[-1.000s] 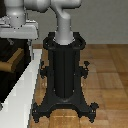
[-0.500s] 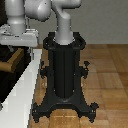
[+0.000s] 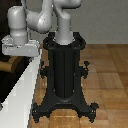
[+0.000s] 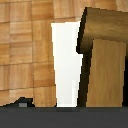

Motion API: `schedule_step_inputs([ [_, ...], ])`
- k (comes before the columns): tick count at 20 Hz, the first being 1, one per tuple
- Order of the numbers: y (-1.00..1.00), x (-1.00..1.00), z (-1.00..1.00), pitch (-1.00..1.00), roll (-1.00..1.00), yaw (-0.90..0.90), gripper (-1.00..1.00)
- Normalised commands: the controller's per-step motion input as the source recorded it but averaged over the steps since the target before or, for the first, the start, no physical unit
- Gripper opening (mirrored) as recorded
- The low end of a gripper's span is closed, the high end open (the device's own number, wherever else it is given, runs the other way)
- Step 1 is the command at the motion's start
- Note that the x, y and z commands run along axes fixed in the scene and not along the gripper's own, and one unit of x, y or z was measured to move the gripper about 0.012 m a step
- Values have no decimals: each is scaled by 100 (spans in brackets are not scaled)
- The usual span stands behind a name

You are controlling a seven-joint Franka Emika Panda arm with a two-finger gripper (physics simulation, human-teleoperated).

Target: Open the door by pressing down and pulling on the handle.

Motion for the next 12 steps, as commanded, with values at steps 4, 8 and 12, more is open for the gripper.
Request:
schedule_step_inputs([
  [4,0,0,0,0,0,0,-100],
  [8,0,0,0,0,0,0,-100],
  [12,0,0,-25,-4,0,0,-100],
])
